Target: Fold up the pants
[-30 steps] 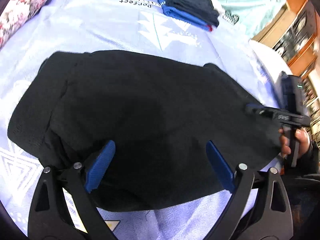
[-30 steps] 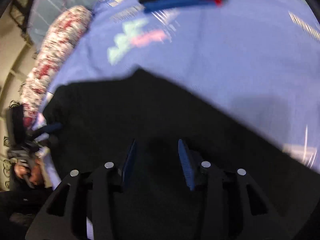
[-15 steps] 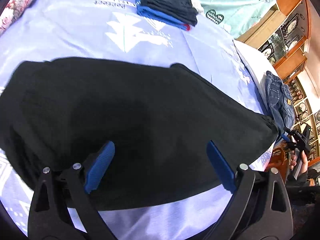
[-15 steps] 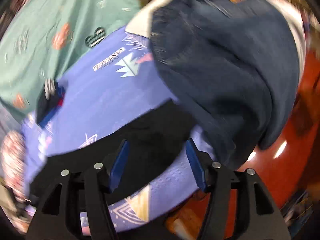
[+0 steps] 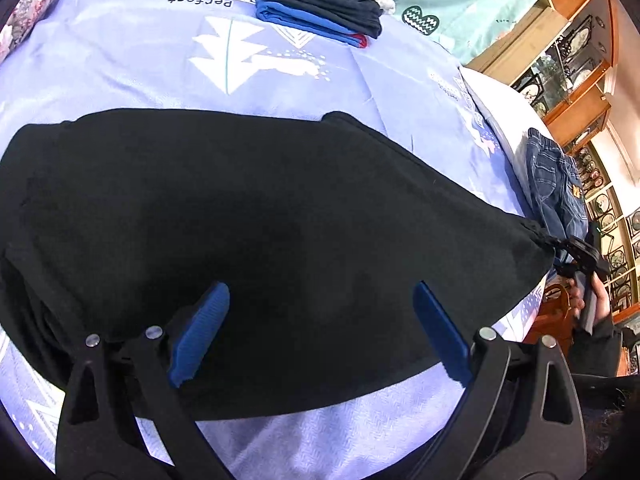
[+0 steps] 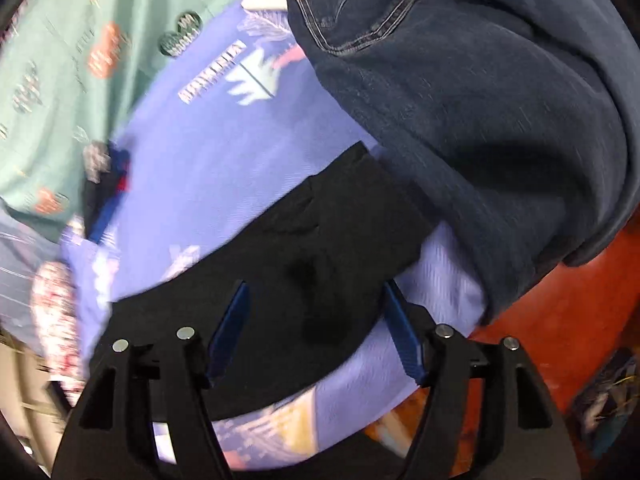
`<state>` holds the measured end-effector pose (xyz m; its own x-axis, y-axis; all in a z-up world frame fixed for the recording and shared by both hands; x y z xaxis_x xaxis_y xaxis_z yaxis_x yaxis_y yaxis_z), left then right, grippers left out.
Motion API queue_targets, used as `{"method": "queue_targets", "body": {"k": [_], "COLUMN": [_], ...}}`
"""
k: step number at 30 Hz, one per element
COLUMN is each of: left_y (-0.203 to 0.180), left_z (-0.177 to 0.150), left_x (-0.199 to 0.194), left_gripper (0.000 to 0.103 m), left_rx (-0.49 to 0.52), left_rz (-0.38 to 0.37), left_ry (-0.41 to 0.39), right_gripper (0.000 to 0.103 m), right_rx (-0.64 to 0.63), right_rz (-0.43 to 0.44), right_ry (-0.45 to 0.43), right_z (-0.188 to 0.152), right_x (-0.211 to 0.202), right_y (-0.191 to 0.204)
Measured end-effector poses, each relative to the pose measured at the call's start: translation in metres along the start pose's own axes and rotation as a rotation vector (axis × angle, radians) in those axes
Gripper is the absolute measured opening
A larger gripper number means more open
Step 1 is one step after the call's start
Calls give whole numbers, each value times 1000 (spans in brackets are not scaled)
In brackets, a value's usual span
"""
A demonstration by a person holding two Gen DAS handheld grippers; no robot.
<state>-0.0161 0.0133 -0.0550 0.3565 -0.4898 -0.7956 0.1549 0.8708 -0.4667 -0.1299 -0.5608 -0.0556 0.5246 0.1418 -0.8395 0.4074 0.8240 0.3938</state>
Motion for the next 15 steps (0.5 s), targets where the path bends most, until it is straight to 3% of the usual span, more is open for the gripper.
{"method": "queue_targets", "body": {"k": [3, 5, 6, 8, 11, 15], "left_y": [0, 4, 6, 9, 8, 7], "left_z": [-2, -3, -3, -1, 2, 1], "left_x": [-2, -4, -4, -5, -6, -9], "left_gripper": [95, 95, 95, 95, 95, 95], "left_rx": [4, -3, -9, -19, -14, -12], "left_rz": [-7, -17, -23, -33, -34, -41], "left_ry": [-5, -9, -11, -12, -16, -26], "right_gripper": [65, 38, 19, 18, 18, 18], "right_rx": [27, 22, 10, 22, -65, -397], "right_rz": [-8, 4, 9, 55, 36, 45], "right_ry": [22, 4, -21, -93, -207, -278], "right_z": [5, 3, 2, 0, 2, -9], "right_x": [15, 12, 8, -6, -32, -56], "right_y": [-2, 1, 2, 4, 33, 158]}}
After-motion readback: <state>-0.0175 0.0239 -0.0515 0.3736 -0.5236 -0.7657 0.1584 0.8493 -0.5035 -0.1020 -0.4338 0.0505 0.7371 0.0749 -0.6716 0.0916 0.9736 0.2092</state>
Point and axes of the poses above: each gripper's, at about its wrist camera, not at the fingertips, and x roughly the way its jaws point, y to its left, z to its top, the point moved 6 cm from there along x, roughly the way its jaws point, and after that the axes turned 6 degrees about -x, right-handed, at the moved point
